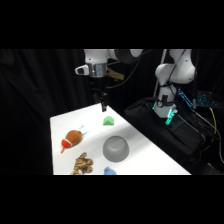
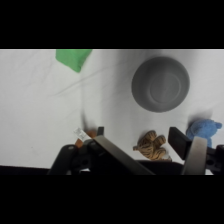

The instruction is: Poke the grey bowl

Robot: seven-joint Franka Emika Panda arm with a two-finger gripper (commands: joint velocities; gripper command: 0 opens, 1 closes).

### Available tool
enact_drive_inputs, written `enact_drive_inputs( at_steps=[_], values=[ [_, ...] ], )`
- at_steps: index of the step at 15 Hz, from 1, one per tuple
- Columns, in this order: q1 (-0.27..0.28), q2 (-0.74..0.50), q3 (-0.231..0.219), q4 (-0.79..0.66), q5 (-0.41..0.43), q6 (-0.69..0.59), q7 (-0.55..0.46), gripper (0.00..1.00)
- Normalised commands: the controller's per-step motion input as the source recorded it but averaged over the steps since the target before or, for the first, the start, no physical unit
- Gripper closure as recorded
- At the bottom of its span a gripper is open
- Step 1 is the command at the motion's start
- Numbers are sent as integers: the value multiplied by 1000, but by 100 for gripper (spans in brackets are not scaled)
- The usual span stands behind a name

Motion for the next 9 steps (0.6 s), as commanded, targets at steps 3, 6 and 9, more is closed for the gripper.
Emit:
enact_drive_inputs(
  at_steps=[3,6,9],
  values=[
    [2,8,29,-9,-2,35,35,0],
    [43,53,62,0,68,104,81,0],
    [50,84,50,23,99,191,134,25]
  ],
)
